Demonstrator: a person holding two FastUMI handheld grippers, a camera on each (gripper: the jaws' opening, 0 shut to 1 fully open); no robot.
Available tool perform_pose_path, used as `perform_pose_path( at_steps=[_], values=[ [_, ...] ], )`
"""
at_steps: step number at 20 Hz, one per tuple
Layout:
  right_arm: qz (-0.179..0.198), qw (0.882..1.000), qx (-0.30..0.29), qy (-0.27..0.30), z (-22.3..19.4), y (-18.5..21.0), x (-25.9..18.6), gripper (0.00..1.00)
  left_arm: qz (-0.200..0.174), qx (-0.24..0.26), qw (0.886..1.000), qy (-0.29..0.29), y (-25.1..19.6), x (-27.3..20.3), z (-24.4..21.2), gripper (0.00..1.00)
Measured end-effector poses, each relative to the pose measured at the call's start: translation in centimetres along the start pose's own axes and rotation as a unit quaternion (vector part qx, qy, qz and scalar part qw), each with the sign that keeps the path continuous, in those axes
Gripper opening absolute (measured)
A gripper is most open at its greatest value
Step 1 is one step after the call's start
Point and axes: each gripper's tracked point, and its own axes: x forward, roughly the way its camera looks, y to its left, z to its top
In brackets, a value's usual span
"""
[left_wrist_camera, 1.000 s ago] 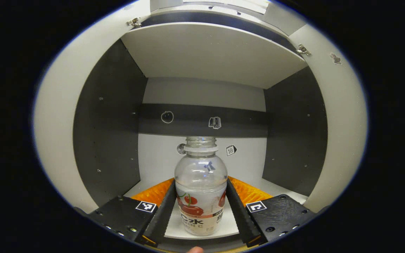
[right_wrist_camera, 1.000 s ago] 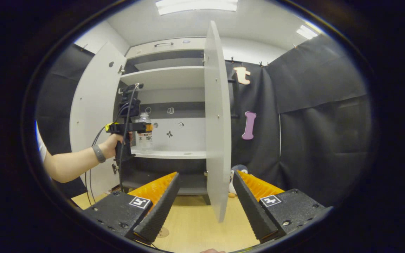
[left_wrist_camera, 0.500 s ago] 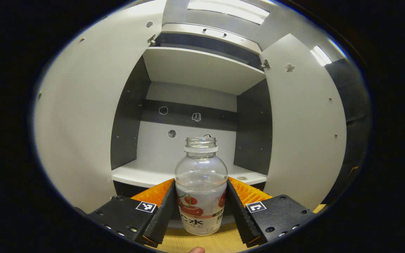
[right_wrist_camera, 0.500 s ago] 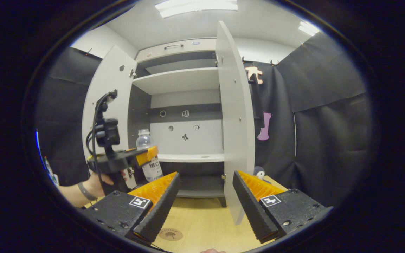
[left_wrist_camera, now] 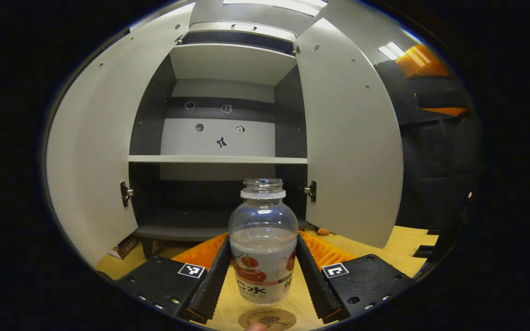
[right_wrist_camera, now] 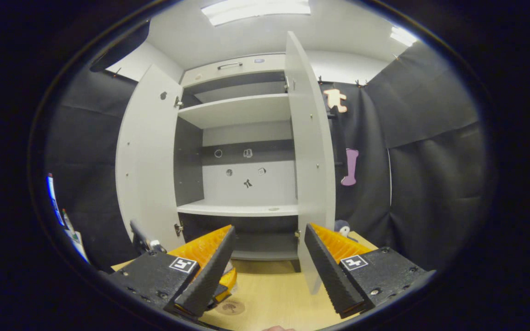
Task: Grasp the bottle in the cabinet with the left hand and place it on the coaster, then close the right door with the right hand and the left door with the left hand.
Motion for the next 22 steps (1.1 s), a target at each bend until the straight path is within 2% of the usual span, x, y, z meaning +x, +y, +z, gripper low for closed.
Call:
perform_pose_path(
  at_steps=[1,4,5,6,7,8,9,14,19,21,22],
  values=[
    [-0.001,1.0,0.001,0.006,-0.2,0.0,-0.2,0.94,0.012,-0.001,1.0,0.003,0.2,-0.3,-1.0,0.77],
    [-0.005,1.0,-0.001,0.022,-0.7,-0.4,-0.8,0.94,0.029,-0.01,0.999,0.023,0.7,-0.6,-3.7,0.77],
    [-0.007,1.0,-0.004,0.028,-0.9,-0.5,-0.9,0.98,0.034,-0.018,0.999,0.022,1.0,-0.9,-4.1,0.77],
    [-0.008,0.999,-0.008,0.033,-1.1,-0.7,-1.1,0.94,0.04,-0.025,0.999,0.02,1.2,-1.2,-4.4,0.77],
    [-0.008,0.999,-0.012,0.037,-1.2,-0.7,-1.2,0.94,0.046,-0.03,0.998,0.019,1.3,-1.4,-4.8,0.77],
    [-0.008,0.999,-0.016,0.04,-1.2,-0.6,-1.2,0.99,0.049,-0.034,0.998,0.025,1.3,-1.6,-5.5,0.77],
    [-0.007,0.999,-0.019,0.043,-1.3,-0.5,-1.1,0.98,0.049,-0.039,0.998,0.032,1.1,-1.8,-6.5,0.77],
    [0.003,0.998,-0.026,0.049,-1.7,0.7,-0.7,0.99,0.054,-0.003,0.998,0.015,1.1,-2.5,-6.3,0.78],
    [0.012,0.998,-0.026,0.05,-1.9,1.3,-0.1,0.99,0.054,-0.001,0.998,0.019,1.1,-2.9,-6.4,0.78],
    [0.013,0.998,-0.026,0.05,-1.9,1.2,0.0,0.99,0.054,-0.006,0.998,0.023,1.3,-3.3,-6.4,0.8],
    [0.013,0.998,-0.026,0.05,-1.9,1.2,-0.1,0.99,0.053,-0.005,0.998,0.026,1.2,-3.6,-6.4,0.87]
  ],
)
